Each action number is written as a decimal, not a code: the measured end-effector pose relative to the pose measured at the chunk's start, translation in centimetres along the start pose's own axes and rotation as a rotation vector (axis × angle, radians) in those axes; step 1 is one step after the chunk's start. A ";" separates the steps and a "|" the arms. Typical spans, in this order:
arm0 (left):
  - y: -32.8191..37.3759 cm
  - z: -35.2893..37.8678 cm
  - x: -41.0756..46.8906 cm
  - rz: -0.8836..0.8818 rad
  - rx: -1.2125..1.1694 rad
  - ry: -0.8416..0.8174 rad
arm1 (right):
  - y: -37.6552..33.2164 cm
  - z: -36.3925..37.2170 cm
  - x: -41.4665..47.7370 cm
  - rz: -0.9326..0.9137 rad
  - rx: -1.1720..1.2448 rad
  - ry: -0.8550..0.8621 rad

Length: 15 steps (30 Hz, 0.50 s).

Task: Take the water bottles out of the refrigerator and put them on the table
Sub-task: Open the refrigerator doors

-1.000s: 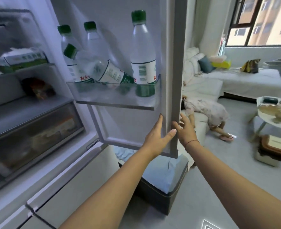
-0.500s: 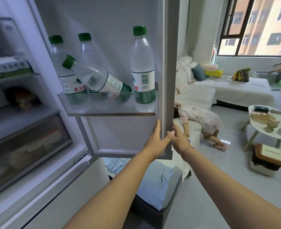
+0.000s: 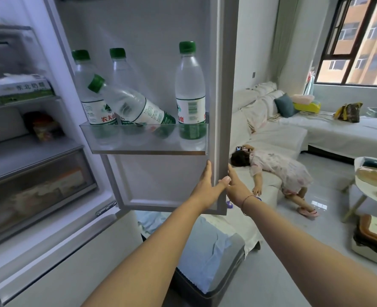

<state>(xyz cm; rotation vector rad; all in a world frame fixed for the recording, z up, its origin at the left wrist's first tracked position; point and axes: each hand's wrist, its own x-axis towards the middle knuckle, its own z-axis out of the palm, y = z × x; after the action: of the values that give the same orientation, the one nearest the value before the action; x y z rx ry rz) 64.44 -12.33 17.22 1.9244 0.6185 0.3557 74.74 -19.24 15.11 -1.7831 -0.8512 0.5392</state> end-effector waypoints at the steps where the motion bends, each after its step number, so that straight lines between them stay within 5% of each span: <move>1: 0.1 0.1 0.2 -0.008 0.001 0.004 | 0.0 -0.1 0.1 -0.010 0.003 -0.011; 11: 0.9 0.1 1.4 -0.057 0.038 0.001 | 0.3 -0.9 2.0 0.000 -0.013 -0.071; 15: 1.7 -1.0 -0.1 0.040 -0.044 0.138 | -1.5 -1.3 1.7 -0.077 0.030 0.115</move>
<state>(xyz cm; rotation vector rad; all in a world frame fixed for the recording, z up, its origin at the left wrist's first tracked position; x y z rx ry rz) 64.34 -12.17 19.23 1.8834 0.6577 0.5264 76.29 -18.44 17.08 -1.7299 -0.8245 0.3940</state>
